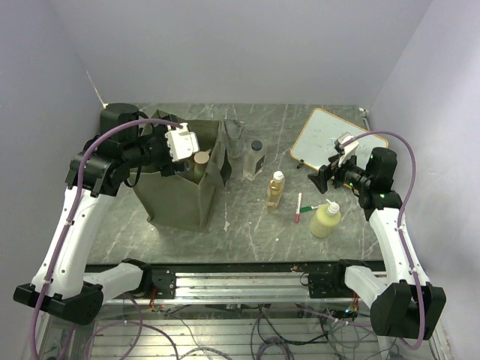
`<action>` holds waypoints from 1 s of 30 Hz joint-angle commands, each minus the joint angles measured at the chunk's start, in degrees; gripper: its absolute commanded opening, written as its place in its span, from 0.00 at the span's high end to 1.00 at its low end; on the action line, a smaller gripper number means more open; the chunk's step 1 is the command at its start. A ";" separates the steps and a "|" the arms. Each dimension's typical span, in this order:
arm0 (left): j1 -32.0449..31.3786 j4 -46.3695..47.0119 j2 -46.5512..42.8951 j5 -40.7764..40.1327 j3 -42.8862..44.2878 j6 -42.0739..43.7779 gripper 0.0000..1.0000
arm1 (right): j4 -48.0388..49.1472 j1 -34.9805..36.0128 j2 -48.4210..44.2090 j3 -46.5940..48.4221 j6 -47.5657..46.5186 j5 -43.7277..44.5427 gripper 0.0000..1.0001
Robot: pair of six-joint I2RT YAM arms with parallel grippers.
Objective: Place the personal care products into the canvas bag
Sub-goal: Place the care product in the canvas bag, then adjust the care product in the canvas bag.
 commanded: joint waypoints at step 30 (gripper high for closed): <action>0.24 -1.65 5.70 -19.42 2.02 -29.78 0.23 | -35.23 21.31 23.20 50.35 -11.50 2.78 0.06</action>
